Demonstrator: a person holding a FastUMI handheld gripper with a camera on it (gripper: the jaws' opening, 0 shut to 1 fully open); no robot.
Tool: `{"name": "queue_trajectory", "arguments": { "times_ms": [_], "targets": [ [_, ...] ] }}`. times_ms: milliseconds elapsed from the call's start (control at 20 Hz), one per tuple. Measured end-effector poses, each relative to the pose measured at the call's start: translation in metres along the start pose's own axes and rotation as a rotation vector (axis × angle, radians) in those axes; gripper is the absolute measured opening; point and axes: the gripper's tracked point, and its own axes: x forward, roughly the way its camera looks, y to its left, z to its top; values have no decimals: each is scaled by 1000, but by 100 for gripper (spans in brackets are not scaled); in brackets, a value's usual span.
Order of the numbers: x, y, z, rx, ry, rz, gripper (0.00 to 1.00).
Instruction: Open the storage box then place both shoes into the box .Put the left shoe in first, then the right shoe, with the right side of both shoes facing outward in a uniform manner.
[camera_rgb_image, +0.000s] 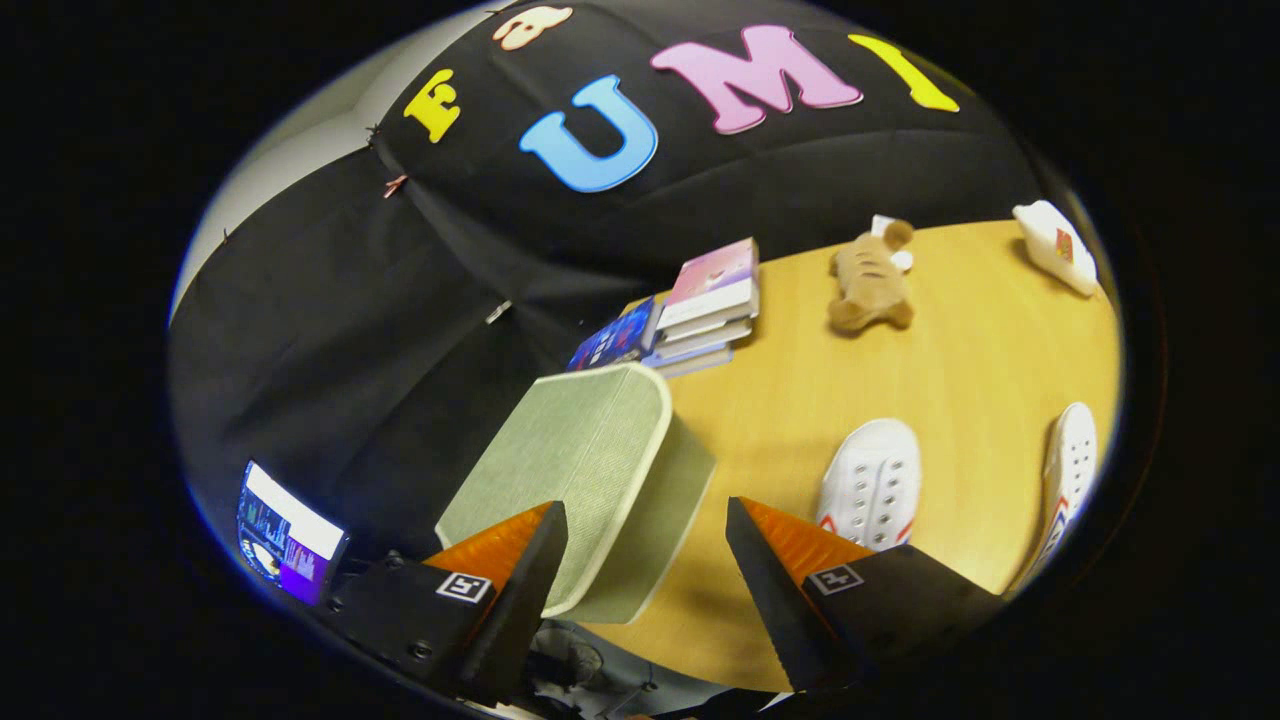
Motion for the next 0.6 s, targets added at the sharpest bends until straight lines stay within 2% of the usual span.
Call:
{"name": "queue_trajectory", "arguments": {
  "times_ms": [200, 350, 600],
  "targets": [
    [25, 14, -38, 88, 157, 130, 98],
    [37, 27, -55, 225, 233, 231, 98],
    [55, 34, -63, 323, 294, 299, 97]
  ]
}}
